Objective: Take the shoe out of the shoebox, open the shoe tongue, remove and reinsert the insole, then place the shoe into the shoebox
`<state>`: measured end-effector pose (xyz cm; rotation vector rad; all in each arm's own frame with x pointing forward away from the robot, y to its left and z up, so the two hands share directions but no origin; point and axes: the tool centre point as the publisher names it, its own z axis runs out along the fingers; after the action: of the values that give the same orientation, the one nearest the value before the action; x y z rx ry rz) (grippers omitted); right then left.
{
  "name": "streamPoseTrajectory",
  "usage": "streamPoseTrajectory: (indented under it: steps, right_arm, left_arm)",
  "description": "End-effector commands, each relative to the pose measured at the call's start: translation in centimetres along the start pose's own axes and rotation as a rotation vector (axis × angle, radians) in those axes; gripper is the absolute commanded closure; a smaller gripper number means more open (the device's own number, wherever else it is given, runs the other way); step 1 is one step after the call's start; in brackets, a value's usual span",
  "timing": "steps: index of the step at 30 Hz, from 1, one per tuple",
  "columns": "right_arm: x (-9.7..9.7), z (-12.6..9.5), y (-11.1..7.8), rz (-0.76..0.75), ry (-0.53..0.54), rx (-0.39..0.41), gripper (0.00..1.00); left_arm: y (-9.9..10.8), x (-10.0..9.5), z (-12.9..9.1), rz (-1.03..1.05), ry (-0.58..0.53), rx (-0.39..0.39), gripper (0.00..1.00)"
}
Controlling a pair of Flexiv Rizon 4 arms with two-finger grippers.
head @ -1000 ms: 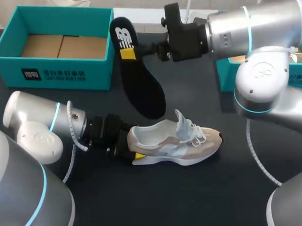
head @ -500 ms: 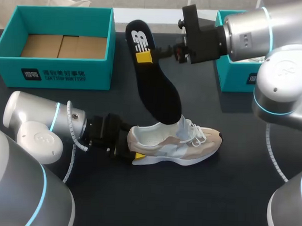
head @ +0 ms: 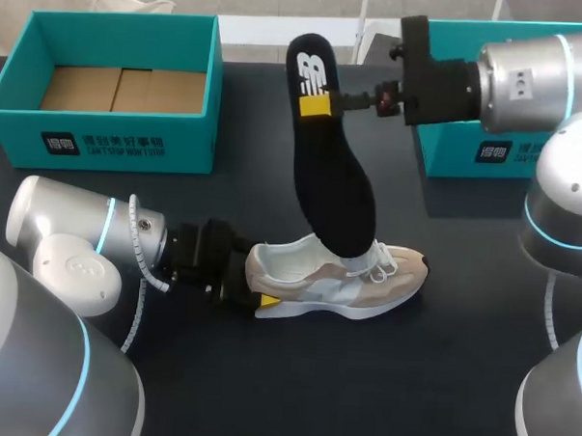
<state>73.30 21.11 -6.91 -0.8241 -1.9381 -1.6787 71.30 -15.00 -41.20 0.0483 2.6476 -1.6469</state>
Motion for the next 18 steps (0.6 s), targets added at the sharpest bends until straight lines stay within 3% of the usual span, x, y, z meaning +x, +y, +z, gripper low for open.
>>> streamPoseTrajectory:
  steps: [1, 7, 18]
  right_arm:
    - [0.7, -3.1, -0.3, 0.003, 0.014, -0.009, 1.00]
    - [2.4, -4.1, -0.8, 0.076, 0.031, -0.043, 1.00]
    - [6.3, -3.9, -2.6, 0.139, 0.035, -0.059, 1.00]
  left_arm:
    - [0.8, -0.5, 0.7, 0.001, -0.001, -0.002, 1.00]
    - [0.8, -0.5, 0.7, 0.001, -0.001, -0.002, 1.00]
    - [0.8, -0.5, 0.7, 0.001, -0.001, -0.002, 1.00]
